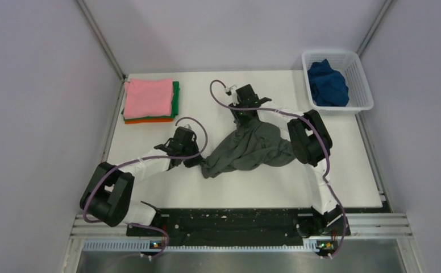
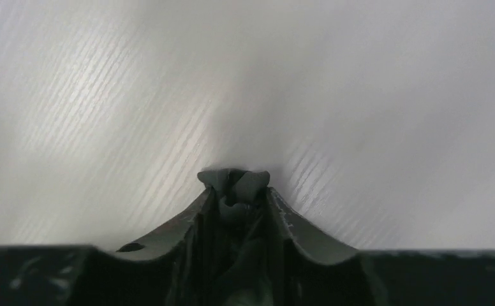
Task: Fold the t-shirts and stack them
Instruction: Flatten out the tshirt
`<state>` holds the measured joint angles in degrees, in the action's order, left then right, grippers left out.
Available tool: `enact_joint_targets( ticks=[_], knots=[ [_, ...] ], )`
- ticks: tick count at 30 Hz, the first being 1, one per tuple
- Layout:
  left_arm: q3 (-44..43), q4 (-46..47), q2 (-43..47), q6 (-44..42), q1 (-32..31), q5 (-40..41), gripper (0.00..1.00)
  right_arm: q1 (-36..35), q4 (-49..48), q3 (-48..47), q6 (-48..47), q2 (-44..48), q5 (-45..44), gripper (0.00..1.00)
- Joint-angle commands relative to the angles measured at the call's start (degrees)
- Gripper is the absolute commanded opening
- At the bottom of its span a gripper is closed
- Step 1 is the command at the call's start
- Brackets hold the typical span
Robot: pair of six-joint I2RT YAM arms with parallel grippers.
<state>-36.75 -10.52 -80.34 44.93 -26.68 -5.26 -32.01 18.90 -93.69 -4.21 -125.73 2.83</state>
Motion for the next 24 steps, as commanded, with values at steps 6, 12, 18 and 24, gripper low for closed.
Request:
enact_joint_targets(
  ticks=[6, 12, 18, 24],
  knots=[
    [-3.6, -9.0, 9.1, -1.4, -0.1, 4.3, 0.0, -0.9, -1.9, 3.3, 9.1, 9.0, -18.6, 0.0],
    [-9.3, -17.3, 20.6, -0.2, -0.2, 8.8, 0.0, -0.9, -8.7, 16.1, 12.4, 34.7, -29.4, 0.0],
    [-16.4, -20.3, 33.2, -2.1, -0.2, 6.4, 0.0, -0.9, -12.8, 27.3, 13.9, 61.6, -29.5, 0.0],
    [-27.7, -18.2, 39.1, -4.8, -0.4, -4.8, 0.0, -0.9, -6.7, 22.2, 18.4, 79.5, -18.9, 0.0]
  ],
)
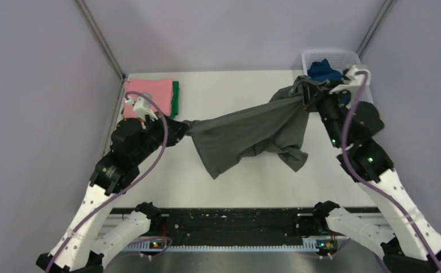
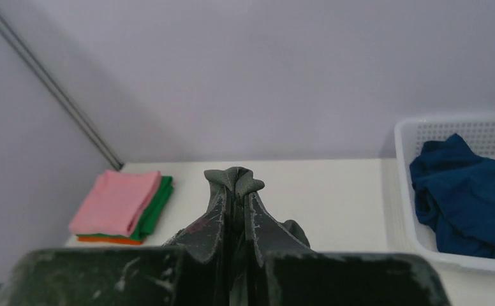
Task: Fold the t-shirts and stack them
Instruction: Flatten out the tshirt
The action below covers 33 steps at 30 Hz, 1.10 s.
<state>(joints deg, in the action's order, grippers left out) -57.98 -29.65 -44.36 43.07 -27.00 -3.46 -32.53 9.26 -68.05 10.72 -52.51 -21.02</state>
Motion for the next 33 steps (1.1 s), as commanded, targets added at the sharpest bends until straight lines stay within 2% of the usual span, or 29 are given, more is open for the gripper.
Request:
enact_joint_targets(
  ticks=[1, 6, 12, 15, 20, 26, 28, 31, 32, 33],
  knots=[
    [-8.1, 2.0, 3.8, -3.2, 0.0, -8.9, 0.0, -0.5, 3.7, -4.9, 4.2, 8.0, 7.0, 0.0],
    [-15.6, 6.3, 5.4, -3.8, 0.0, -17.2, 0.0, -0.4, 7.0, -14.6, 6.0, 10.0, 23.0, 0.0],
    [-23.6, 6.7, 3.6, -4.0, 0.1, -22.8, 0.0, -0.4, 10.2, -23.0, 6.1, 8.3, 26.1, 0.0],
    [-24.8, 6.2, 2.6, -5.0, 0.0, -20.4, 0.0, -0.4, 10.5, -23.7, 6.1, 7.7, 23.8, 0.0],
    [-21.3, 4.1, -2.1, -7.9, 0.0, -6.4, 0.0, -0.4, 8.9, -18.2, 5.0, 4.9, 12.4, 0.0],
    [-18.8, -2.3, -20.2, -9.4, 1.5, 20.2, 0.0, -0.4, 0.6, -4.3, 4.0, -3.1, -6.4, 0.0],
    [-18.8, -3.0, -29.2, -8.5, 4.3, 22.4, 0.0, -0.5, -1.8, -1.0, 4.2, -8.4, -11.4, 0.0],
    [-22.1, -6.1, -43.4, -5.0, 9.6, 21.2, 0.0, -0.2, -7.8, 1.7, 3.5, -19.5, -12.9, 0.0],
    [-23.5, -7.2, -49.0, -4.2, 11.1, 20.5, 0.0, 0.4, -8.7, 0.9, 3.2, -24.2, -11.7, 0.02],
    [-25.1, -7.9, -52.7, -3.9, 12.4, 19.6, 0.0, 1.1, -8.1, -1.0, 3.6, -28.8, -9.9, 0.09]
  ],
)
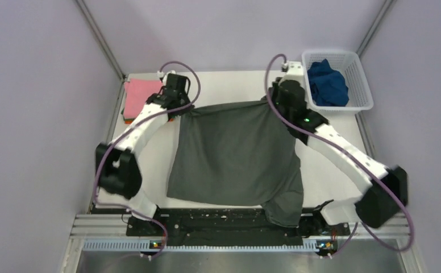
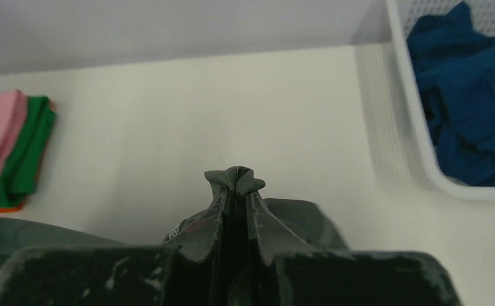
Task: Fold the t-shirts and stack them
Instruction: Flatten out the tshirt
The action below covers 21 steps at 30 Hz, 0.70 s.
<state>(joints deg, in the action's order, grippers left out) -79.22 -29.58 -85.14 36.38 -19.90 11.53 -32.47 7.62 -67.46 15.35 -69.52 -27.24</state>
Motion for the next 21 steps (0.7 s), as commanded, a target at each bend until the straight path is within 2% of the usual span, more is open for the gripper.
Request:
enact_joint_targets(
  ticks=[1, 2, 3, 4, 5, 6, 7, 8, 11, 16, 21],
  knots=[
    [-5.6, -9.3, -15.0, 2.9, 6.3, 2.8, 0.09, 1.8, -5.6, -3.7, -0.7, -16.9, -1.3, 0.23],
    [-8.0, -11.1, -17.6, 2.9, 7.3, 0.5, 0.22, 2.7, -4.4, -6.1, 0.0, -21.5, 0.5, 0.43],
    [-9.6, -12.3, -19.6, 2.7, 7.7, -0.3, 0.32, 3.4, -2.6, -9.7, 1.2, -26.9, 2.0, 0.68],
    [-11.0, -13.0, -21.0, 2.3, 7.8, -0.3, 0.39, 4.1, -0.3, -12.0, 2.6, -30.3, 2.8, 0.78],
    [-11.8, -13.2, -21.5, 1.8, 7.8, -0.6, 0.44, 4.6, 1.3, -13.5, 3.9, -32.4, 2.9, 0.83],
    [-12.0, -12.8, -21.5, 1.4, 7.8, -1.0, 0.62, 4.9, 1.8, -13.9, 4.6, -33.7, 3.2, 0.89],
    [-11.8, -12.4, -21.0, 0.9, 7.8, -1.4, 0.94, 5.2, 1.5, -13.6, 5.2, -34.1, 3.7, 0.92],
    [-11.5, -11.8, -20.4, 0.5, 7.8, -1.8, 0.98, 5.4, 0.8, -12.5, 5.5, -33.6, 4.1, 0.93],
    [-9.6, -10.2, -17.6, 0.2, 7.7, -3.6, 0.99, 5.6, -2.7, -8.3, 5.7, -29.9, 4.9, 0.98],
    [-3.5, -6.9, -12.0, -0.2, 6.6, -9.4, 0.99, 5.8, -2.3, -0.8, 5.7, -21.4, 6.6, 0.99],
    [5.6, -2.6, -6.6, -0.8, 2.4, -14.0, 0.99, 6.7, -1.8, 10.3, 8.1, -12.5, 10.6, 0.99]
  ],
)
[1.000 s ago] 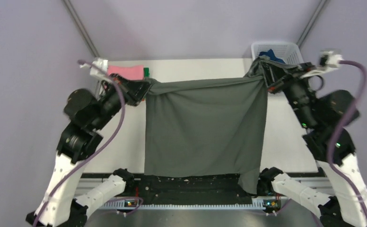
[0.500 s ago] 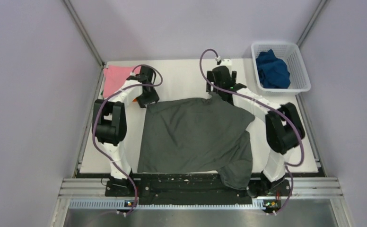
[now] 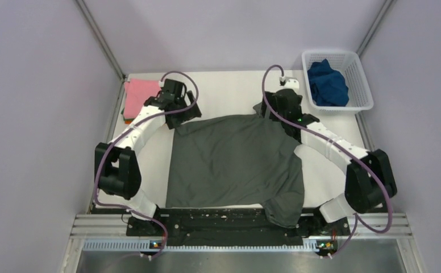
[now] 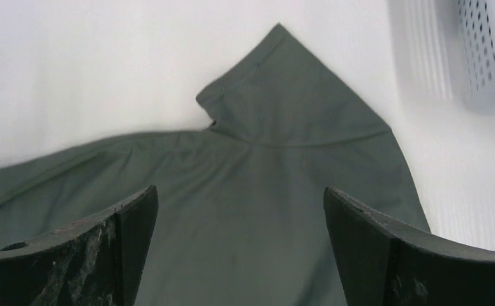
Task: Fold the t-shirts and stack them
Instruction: Flatten out the tshirt
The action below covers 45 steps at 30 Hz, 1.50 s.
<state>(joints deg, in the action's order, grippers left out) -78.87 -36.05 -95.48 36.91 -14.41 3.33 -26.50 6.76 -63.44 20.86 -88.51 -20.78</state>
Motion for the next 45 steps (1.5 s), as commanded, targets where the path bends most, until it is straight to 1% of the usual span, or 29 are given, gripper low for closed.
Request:
enact_joint_targets(
  ticks=[1, 3, 5, 8, 10, 11, 14, 18, 23, 26, 28, 31, 33, 36, 37, 40, 42, 45],
  knots=[
    [6.3, 4.2, 3.8, -1.2, -3.9, -6.8, 0.99, 1.3, -0.9, 8.0, 3.1, 7.8, 5.7, 0.99],
    [7.9, 4.8, 3.7, -1.2, -5.3, -6.8, 0.99, 2.2, -0.8, 12.3, 4.2, 10.2, 8.7, 0.99],
    [8.9, 5.5, 2.5, -1.2, -6.0, -6.6, 0.99, 2.6, -1.3, 15.9, 4.7, 11.5, 9.1, 0.99],
    [8.4, 6.1, -0.8, -1.6, -6.0, -6.4, 0.99, 4.3, -2.2, 18.3, 4.7, 11.7, 10.5, 0.99],
    [6.8, 6.0, -3.7, -1.9, -6.0, -4.1, 0.99, 5.4, -2.2, 19.0, 5.1, 11.1, 11.6, 0.99],
    [5.6, 5.6, -5.5, -2.0, -6.0, -1.0, 0.99, 5.8, -2.7, 19.5, 5.2, 10.7, 12.0, 0.99],
    [0.2, 4.5, -10.8, -2.5, -5.5, 5.2, 0.99, 6.7, -4.6, 20.8, 5.3, 9.1, 13.4, 0.99],
    [-6.6, 2.0, -18.4, -3.1, -4.4, 6.3, 0.99, 8.3, -5.5, 21.1, 5.3, 6.1, 14.6, 0.99],
    [-14.3, 3.3, -24.2, -4.6, -1.8, 10.3, 0.99, 9.4, -6.0, 20.8, 4.8, 3.1, 15.1, 0.99],
    [-21.0, 5.0, -27.9, -4.6, 1.5, 9.4, 0.99, 10.1, -5.8, 20.6, 4.8, 2.1, 15.8, 0.99],
    [-27.3, 4.3, -30.2, -5.4, 3.3, 7.9, 0.99, 10.5, -5.7, 20.7, 4.8, 2.1, 15.6, 0.99],
    [-34.4, 3.6, -31.5, -6.9, 3.8, 4.8, 0.99, 10.6, -5.5, 21.0, 4.6, 2.8, 14.9, 0.99],
    [-36.2, 4.2, -30.8, -6.9, 3.8, 2.8, 0.99, 10.6, -4.8, 21.1, 4.7, 3.4, 14.2, 0.99],
    [-34.7, 3.9, -27.7, -5.7, 3.4, -1.6, 0.99, 10.7, -3.6, 21.7, 5.7, 4.9, 12.9, 0.99],
    [-31.6, 4.2, -26.0, -5.5, 2.9, -2.7, 0.99, 10.7, -3.0, 22.0, 6.3, 6.0, 12.3, 0.99],
    [-21.3, 5.3, -18.8, -5.6, -0.1, -2.9, 0.99, 11.0, -0.5, 23.6, 9.3, 10.1, 10.1, 0.99],
    [-12.7, 8.5, -13.8, -5.4, -2.8, -2.2, 0.99, 11.7, 0.7, 25.6, 11.2, 13.6, 10.0, 0.99],
    [-1.3, 14.2, -8.6, -3.7, -5.7, -2.9, 0.99, 12.7, 1.1, 29.3, 13.4, 19.4, 12.2, 0.99]
  ],
)
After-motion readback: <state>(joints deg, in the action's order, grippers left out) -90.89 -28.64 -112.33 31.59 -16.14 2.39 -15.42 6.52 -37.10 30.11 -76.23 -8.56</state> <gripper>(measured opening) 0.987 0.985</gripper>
